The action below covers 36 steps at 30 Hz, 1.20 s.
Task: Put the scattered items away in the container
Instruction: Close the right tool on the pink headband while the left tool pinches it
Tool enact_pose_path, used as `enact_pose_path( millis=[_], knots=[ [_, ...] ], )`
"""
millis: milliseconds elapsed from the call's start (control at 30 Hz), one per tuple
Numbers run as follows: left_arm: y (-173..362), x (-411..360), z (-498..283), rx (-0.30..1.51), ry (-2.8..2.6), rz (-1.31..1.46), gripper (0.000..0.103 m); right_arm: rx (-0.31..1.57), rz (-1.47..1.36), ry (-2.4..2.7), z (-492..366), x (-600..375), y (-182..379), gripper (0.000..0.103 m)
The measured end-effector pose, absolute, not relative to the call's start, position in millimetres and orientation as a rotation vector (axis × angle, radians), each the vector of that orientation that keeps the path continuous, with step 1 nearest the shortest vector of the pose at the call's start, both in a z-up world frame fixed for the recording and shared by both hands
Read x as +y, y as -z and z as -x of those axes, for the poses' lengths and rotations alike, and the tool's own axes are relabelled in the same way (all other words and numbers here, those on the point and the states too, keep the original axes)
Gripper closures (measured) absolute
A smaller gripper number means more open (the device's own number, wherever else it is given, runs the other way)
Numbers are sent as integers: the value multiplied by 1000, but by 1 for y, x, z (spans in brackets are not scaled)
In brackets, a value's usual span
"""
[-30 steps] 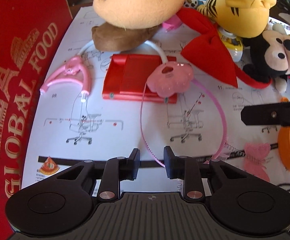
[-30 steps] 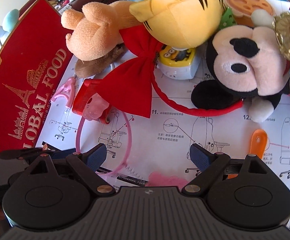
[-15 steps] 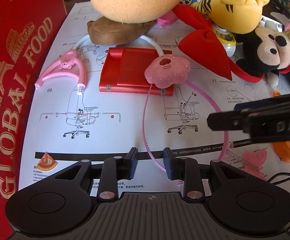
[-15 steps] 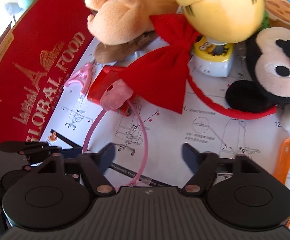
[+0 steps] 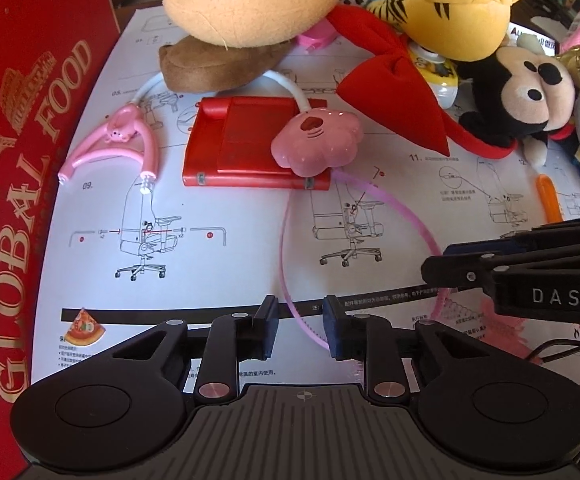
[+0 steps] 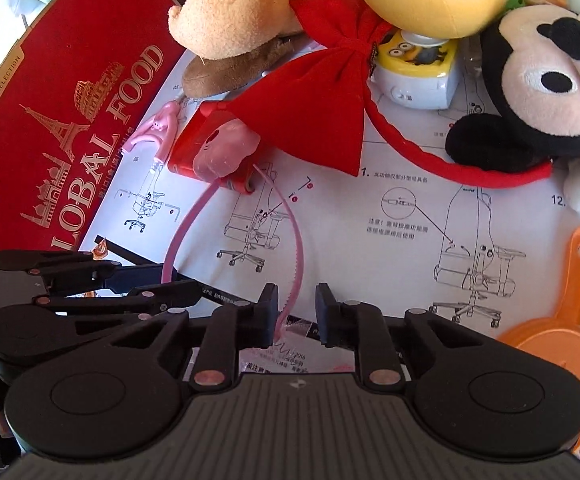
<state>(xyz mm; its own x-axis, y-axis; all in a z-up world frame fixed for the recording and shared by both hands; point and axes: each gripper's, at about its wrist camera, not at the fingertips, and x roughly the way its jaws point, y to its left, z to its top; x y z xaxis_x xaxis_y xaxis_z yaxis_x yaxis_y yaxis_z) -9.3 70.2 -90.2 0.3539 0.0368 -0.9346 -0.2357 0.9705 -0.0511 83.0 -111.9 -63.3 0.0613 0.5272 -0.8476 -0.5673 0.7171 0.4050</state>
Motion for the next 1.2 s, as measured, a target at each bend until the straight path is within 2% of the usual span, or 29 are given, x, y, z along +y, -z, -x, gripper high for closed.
enact_pose_path(
  millis=[67,233,300,333,367,633,800,833,900,933,967,1033,1067,1100,1167,1200],
  knots=[
    [91,71,7,1202,-196,178,61,1258,32,-828,-82,-114,64,80],
    [93,66,-3,1215,-208,127,61,1237,28,-832,-78,-115,65,80],
    [93,59,-3,1211,-206,96,74,1231,22,-834,-77,-117,66,80],
    [92,56,-3,1212,-195,94,88,1230,18,-835,-77,-118,66,80],
    [92,54,-1,1211,-177,101,93,1229,15,-836,-77,-118,66,80],
    [89,66,16,1198,-112,243,94,1221,-2,-840,-77,-120,67,80],
    [87,62,17,1193,-92,241,94,1216,23,-836,-74,-119,66,80],
    [87,62,16,1199,-92,235,93,1215,27,-835,-74,-119,66,80],
    [89,59,14,1209,-88,219,83,1217,32,-832,-72,-120,65,80],
    [90,56,12,1213,-85,209,69,1221,32,-830,-72,-120,66,80],
    [90,53,10,1217,-83,196,63,1224,29,-830,-71,-121,66,80],
    [91,44,7,1217,-80,153,57,1229,26,-828,-71,-121,66,80],
    [91,40,6,1215,-89,128,58,1230,26,-828,-71,-121,66,80],
    [91,36,5,1214,-102,105,63,1232,26,-827,-70,-122,66,80],
    [90,35,5,1211,-123,82,90,1232,22,-822,-70,-124,65,80],
    [89,37,6,1210,-128,95,94,1232,22,-818,-69,-125,65,81]
  ],
)
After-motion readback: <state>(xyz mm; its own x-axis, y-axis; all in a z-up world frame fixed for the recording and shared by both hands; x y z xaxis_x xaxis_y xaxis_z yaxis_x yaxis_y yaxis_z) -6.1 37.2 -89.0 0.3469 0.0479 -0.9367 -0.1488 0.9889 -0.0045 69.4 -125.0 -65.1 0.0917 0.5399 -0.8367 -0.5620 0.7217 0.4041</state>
